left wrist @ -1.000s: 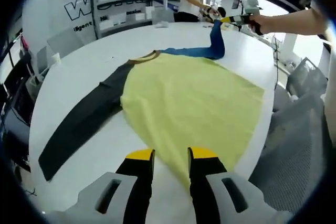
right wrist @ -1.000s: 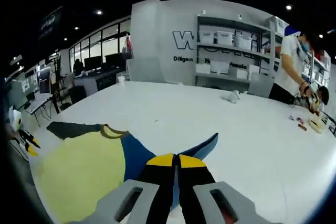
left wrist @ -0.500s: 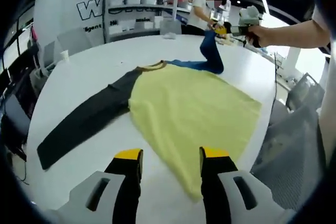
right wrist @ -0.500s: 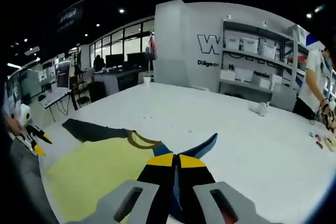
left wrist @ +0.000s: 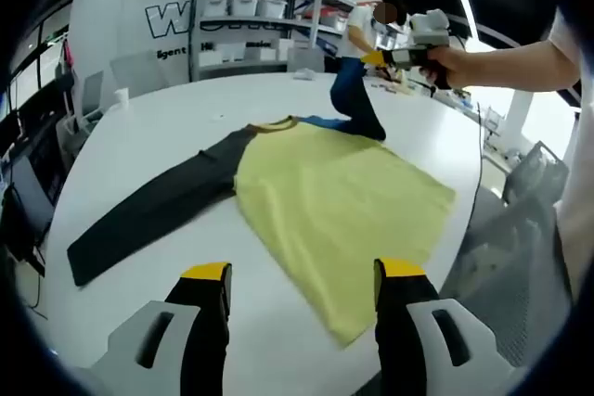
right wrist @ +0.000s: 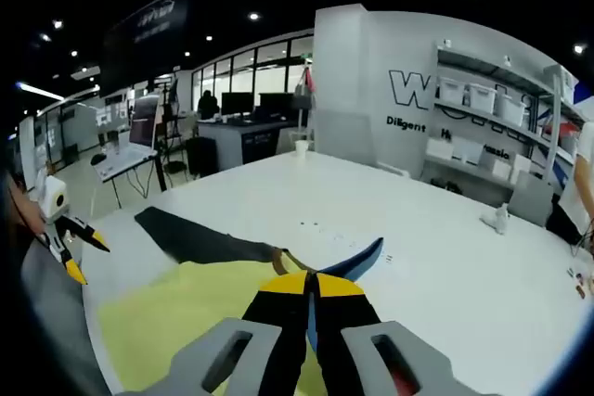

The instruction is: Fold the garment on the visible template until the final outline fits inside the template.

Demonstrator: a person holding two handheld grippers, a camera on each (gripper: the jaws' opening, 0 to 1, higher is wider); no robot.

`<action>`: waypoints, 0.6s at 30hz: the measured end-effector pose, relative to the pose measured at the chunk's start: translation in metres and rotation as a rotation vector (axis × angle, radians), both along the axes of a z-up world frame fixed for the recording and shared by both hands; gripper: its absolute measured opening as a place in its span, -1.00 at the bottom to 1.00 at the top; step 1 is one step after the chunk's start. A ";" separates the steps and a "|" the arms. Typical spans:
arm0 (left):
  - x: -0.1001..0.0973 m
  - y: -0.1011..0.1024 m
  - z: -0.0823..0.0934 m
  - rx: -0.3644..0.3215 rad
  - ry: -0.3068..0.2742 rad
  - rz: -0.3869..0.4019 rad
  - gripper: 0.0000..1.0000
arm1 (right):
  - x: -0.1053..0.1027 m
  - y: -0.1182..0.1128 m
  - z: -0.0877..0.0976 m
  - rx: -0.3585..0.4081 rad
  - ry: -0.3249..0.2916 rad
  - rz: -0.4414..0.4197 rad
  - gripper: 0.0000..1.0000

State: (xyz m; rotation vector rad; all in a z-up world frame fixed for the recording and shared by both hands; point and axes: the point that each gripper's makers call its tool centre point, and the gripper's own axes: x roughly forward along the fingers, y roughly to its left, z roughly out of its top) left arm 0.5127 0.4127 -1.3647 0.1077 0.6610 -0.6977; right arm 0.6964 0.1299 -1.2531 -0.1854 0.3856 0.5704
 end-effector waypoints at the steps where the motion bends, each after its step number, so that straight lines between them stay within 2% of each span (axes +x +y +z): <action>1: -0.001 0.001 0.000 -0.001 0.001 0.000 0.35 | 0.000 0.009 0.000 0.004 0.000 0.006 -1.00; 7: -0.005 0.012 0.001 0.001 -0.008 0.007 0.49 | 0.002 0.046 -0.007 0.001 0.003 0.038 -1.00; 13: -0.007 0.024 0.005 0.005 -0.012 0.020 0.62 | 0.008 0.081 -0.027 -0.032 0.026 0.052 -1.00; 18: -0.010 0.031 0.006 0.012 -0.005 0.025 0.66 | 0.017 0.103 -0.041 -0.040 0.039 0.046 -1.00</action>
